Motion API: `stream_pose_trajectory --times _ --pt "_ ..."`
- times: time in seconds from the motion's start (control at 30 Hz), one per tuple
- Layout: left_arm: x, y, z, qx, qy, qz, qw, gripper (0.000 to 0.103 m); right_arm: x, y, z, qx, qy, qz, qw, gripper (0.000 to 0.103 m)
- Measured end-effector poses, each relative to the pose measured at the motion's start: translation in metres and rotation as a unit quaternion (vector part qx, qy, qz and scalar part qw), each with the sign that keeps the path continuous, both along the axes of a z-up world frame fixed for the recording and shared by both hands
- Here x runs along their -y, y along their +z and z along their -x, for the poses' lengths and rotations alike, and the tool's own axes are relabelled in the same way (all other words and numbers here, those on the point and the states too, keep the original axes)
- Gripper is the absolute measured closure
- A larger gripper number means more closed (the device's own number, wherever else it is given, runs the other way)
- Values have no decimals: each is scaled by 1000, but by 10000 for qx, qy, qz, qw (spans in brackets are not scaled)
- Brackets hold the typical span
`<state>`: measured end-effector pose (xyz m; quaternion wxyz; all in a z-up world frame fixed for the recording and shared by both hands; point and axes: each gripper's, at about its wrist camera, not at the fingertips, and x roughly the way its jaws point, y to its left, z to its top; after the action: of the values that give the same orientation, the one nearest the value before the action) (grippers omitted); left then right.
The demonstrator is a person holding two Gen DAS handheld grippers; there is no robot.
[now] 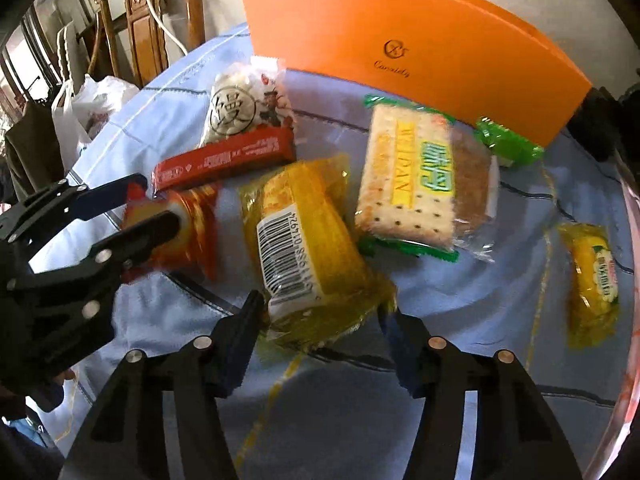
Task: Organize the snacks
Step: 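Grasp a yellow cake pack with the right tool while the left tool grasps a red biscuit pack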
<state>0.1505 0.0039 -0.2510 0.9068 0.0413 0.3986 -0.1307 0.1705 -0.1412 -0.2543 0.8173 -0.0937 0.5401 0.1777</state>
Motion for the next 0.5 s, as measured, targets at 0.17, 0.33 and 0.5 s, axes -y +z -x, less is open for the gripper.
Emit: stream_pose_trajectory --times 0.17,0.33,0.5 --pt "14 7 7 288 -177 122 9994 18 12 8 5 81 -103 -25 9999 47" --pt "39 -8 4 249 -266 -445 9983 11 23 15 10 103 -161 -24 9998 53" --pt "38 -28 -6 -201 10 -673 9975 50 28 15 13 63 -128 -10 9999 58"
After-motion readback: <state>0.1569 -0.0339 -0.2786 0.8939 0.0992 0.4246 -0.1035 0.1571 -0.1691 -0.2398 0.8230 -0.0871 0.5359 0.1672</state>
